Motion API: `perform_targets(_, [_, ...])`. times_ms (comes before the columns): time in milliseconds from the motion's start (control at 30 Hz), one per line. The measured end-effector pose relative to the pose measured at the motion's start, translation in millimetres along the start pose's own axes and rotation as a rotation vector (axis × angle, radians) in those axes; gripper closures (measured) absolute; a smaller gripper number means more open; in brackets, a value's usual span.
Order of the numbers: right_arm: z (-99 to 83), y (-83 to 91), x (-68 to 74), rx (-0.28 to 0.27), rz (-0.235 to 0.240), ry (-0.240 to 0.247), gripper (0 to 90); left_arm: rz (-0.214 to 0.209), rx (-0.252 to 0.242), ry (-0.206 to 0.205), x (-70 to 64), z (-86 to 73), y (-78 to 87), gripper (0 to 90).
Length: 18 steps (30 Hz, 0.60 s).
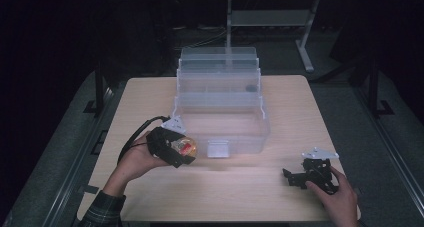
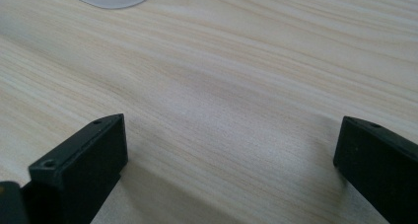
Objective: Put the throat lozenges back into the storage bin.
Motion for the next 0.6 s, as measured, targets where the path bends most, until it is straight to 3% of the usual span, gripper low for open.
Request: perform_targets(600, [0.0, 0.1, 0.0, 0.0, 0.0, 0.0, 0.0, 0.021, -0.008, 0.013, 15.9, 13.8, 4.9, 19.4])
Point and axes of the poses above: each handheld gripper's, and its own axes: y roughly backward along the jaws, z roughly out of its top, x roughly to its left, the point moved 9 cm from there along -y, roughly forward along the jaws
